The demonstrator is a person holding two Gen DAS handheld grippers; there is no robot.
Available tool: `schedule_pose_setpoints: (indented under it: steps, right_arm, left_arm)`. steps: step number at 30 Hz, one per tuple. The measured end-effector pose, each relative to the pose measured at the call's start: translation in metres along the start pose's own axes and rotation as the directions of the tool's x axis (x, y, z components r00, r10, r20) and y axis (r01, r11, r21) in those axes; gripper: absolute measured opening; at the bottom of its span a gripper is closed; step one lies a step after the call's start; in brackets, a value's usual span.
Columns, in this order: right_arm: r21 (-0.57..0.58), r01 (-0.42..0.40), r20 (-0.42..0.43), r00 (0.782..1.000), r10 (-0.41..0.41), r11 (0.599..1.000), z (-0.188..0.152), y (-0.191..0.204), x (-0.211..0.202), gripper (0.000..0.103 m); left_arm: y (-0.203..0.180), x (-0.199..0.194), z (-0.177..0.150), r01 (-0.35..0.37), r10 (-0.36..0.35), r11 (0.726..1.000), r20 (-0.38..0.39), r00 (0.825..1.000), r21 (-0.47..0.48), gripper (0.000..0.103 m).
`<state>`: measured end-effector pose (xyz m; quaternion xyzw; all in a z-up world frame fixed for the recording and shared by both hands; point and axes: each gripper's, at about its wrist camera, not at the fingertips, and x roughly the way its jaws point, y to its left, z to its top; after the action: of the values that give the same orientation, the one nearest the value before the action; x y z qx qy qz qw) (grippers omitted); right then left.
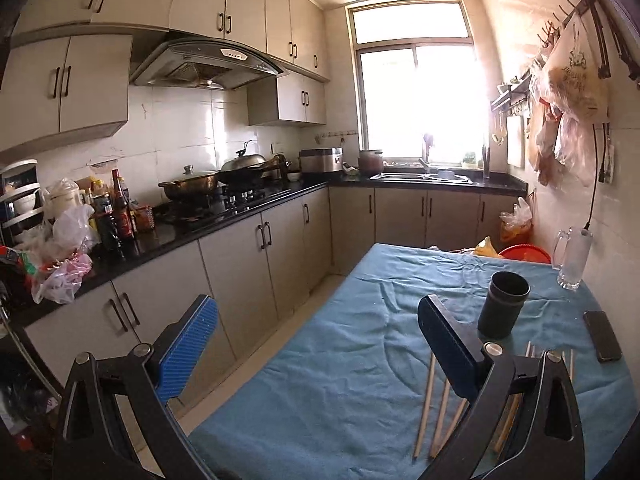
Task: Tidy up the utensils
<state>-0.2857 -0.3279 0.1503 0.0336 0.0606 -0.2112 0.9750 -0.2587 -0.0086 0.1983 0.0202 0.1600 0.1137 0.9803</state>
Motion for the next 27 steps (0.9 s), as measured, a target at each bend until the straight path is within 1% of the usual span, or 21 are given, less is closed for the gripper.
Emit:
schedule_pose_setpoints:
  steps: [3, 6, 8, 10, 11, 12, 14, 15, 16, 17, 18, 19, 20, 21, 22, 23, 24, 25, 26, 27]
  right_arm:
    - [-0.007, 0.008, 0.01, 1.0, -0.008, 1.0, -0.003, -0.002, 0.001, 0.097]
    - [-0.045, -0.002, -0.045, 0.999, 0.0, 0.999, -0.007, -0.001, 0.012, 0.097]
    - [-0.048, -0.027, -0.092, 0.996, 0.022, 0.998, -0.01, -0.003, 0.02, 0.097]
    - [-0.013, -0.083, -0.164, 0.983, 0.079, 0.996, -0.012, -0.011, 0.033, 0.097]
    - [0.008, -0.108, -0.212, 0.971, 0.107, 0.994, -0.014, -0.017, 0.042, 0.097]
    - [0.018, -0.116, -0.244, 0.963, 0.117, 0.993, -0.018, -0.019, 0.048, 0.097]
    - [0.032, -0.14, -0.333, 0.932, 0.143, 0.99, -0.029, -0.026, 0.068, 0.096]
    - [0.038, -0.156, -0.389, 0.907, 0.158, 0.987, -0.038, -0.028, 0.081, 0.094]
    - [0.043, -0.168, -0.437, 0.883, 0.169, 0.985, -0.047, -0.029, 0.093, 0.088]
    - [0.048, -0.177, -0.477, 0.861, 0.178, 0.983, -0.056, -0.029, 0.101, 0.083]
    - [0.06, -0.191, -0.524, 0.829, 0.194, 0.98, -0.065, -0.029, 0.113, 0.08]
    - [0.08, -0.206, -0.565, 0.797, 0.214, 0.975, -0.075, -0.03, 0.125, 0.073]
    - [0.107, -0.219, -0.608, 0.757, 0.238, 0.97, -0.086, -0.031, 0.138, 0.064]
    - [0.126, -0.223, -0.634, 0.731, 0.251, 0.967, -0.092, -0.031, 0.146, 0.061]
    - [0.158, -0.226, -0.662, 0.698, 0.273, 0.961, -0.1, -0.032, 0.157, 0.056]
    - [0.19, -0.228, -0.68, 0.671, 0.295, 0.955, -0.106, -0.033, 0.167, 0.051]
    - [0.207, -0.226, -0.692, 0.654, 0.306, 0.952, -0.11, -0.035, 0.175, 0.05]
    - [0.225, -0.222, -0.706, 0.634, 0.316, 0.949, -0.114, -0.037, 0.184, 0.049]
    - [0.238, -0.219, -0.714, 0.621, 0.323, 0.946, -0.117, -0.037, 0.192, 0.048]
    - [0.244, -0.219, -0.718, 0.614, 0.328, 0.945, -0.118, -0.035, 0.197, 0.047]
  left_arm:
    - [0.0, 0.0, -0.001, -0.007, 0.007, 1.0, 0.002, 1.0, 0.007, 0.102]
    - [-0.003, 0.0, -0.003, -0.011, 0.01, 1.0, 0.01, 1.0, 0.027, 0.103]
    - [-0.005, 0.003, -0.002, 0.007, -0.007, 0.999, 0.008, 1.0, 0.05, 0.103]
    - [-0.008, 0.009, -0.001, 0.021, -0.021, 0.997, -0.008, 1.0, 0.08, 0.103]
    - [-0.011, 0.014, 0.0, 0.041, -0.039, 0.994, -0.019, 0.999, 0.098, 0.103]
    - [-0.014, 0.018, 0.0, 0.063, -0.06, 0.992, -0.029, 0.998, 0.106, 0.103]
    - [-0.021, 0.03, -0.001, 0.126, -0.119, 0.984, -0.066, 0.991, 0.123, 0.103]
    - [-0.028, 0.04, -0.002, 0.18, -0.167, 0.975, -0.103, 0.981, 0.134, 0.103]
    - [-0.035, 0.05, -0.004, 0.232, -0.212, 0.962, -0.143, 0.967, 0.142, 0.103]
    - [-0.04, 0.058, -0.006, 0.264, -0.238, 0.953, -0.172, 0.956, 0.146, 0.103]
    - [-0.05, 0.071, -0.01, 0.31, -0.273, 0.939, -0.224, 0.936, 0.15, 0.103]
    - [-0.061, 0.086, -0.015, 0.348, -0.298, 0.925, -0.28, 0.912, 0.15, 0.103]
    - [-0.067, 0.095, -0.018, 0.371, -0.313, 0.917, -0.312, 0.897, 0.147, 0.103]
    - [-0.076, 0.11, -0.022, 0.402, -0.335, 0.905, -0.353, 0.874, 0.138, 0.103]
    - [-0.085, 0.124, -0.027, 0.425, -0.349, 0.895, -0.385, 0.854, 0.132, 0.103]
    - [-0.09, 0.134, -0.029, 0.434, -0.351, 0.891, -0.403, 0.845, 0.132, 0.103]
    - [-0.1, 0.151, -0.033, 0.44, -0.345, 0.888, -0.438, 0.83, 0.135, 0.102]
    - [-0.104, 0.162, -0.035, 0.441, -0.34, 0.887, -0.458, 0.822, 0.134, 0.098]
    - [-0.112, 0.178, -0.039, 0.449, -0.337, 0.885, -0.494, 0.802, 0.125, 0.089]
    - [-0.119, 0.189, -0.042, 0.459, -0.341, 0.881, -0.519, 0.784, 0.115, 0.084]
